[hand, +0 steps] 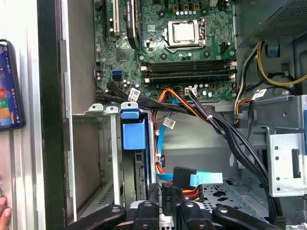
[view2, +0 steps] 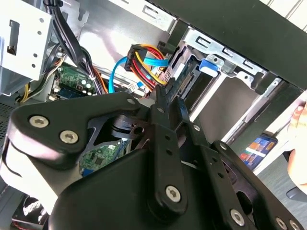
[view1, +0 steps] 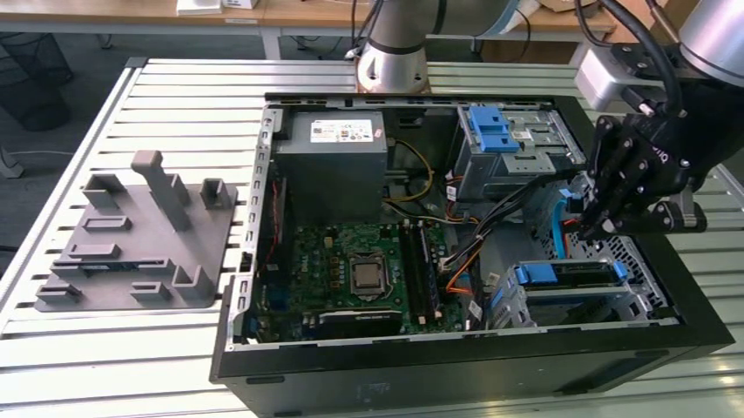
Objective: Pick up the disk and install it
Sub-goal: 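Insert the first disk wire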
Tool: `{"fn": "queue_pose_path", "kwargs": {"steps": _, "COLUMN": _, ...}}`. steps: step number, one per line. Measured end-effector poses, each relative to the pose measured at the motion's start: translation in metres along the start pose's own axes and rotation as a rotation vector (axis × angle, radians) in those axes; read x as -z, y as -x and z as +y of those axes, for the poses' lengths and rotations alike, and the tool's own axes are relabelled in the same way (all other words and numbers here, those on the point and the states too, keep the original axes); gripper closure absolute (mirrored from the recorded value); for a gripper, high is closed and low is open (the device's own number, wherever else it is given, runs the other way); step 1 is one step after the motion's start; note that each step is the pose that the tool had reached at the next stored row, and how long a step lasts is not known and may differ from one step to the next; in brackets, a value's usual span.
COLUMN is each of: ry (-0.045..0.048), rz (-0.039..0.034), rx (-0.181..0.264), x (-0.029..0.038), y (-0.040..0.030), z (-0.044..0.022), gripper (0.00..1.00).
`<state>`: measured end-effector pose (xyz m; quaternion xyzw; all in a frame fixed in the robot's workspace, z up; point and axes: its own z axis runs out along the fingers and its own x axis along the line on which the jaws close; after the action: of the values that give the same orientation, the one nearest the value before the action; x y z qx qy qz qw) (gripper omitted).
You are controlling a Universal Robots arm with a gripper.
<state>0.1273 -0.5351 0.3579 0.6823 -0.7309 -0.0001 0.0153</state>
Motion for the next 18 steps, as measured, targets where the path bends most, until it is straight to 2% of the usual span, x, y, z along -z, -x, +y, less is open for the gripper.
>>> {"fn": "queue_pose_path", "kwargs": {"steps": 6, "ry": -0.007, "rz": -0.0005, "rx": 0.0, "x": -0.0051, "y": 0.0001, "z": -0.0001, "gripper": 0.75}}
{"fn": "queue_pose_path", "kwargs": {"steps": 11, "ry": -0.0086, "rz": -0.0003, "rx": 0.0, "x": -0.0068, "y": 0.0001, "z": -0.0001, "gripper": 0.76}}
{"fn": "queue_pose_path", "kwargs": {"steps": 12, "ry": -0.0086, "rz": -0.0004, "rx": 0.0, "x": -0.0069, "y": 0.0001, "z": -0.0001, "gripper": 0.83}}
{"fn": "queue_pose_path", "kwargs": {"steps": 16, "ry": -0.0086, "rz": -0.0005, "rx": 0.0, "x": -0.007, "y": -0.0037, "z": -0.0004, "gripper": 0.84}}
{"fn": "queue_pose_path", "kwargs": {"steps": 18, "ry": -0.0086, "rz": -0.0006, "rx": 0.0, "x": -0.0071, "y": -0.0083, "z": -0.0007, "gripper": 0.84}}
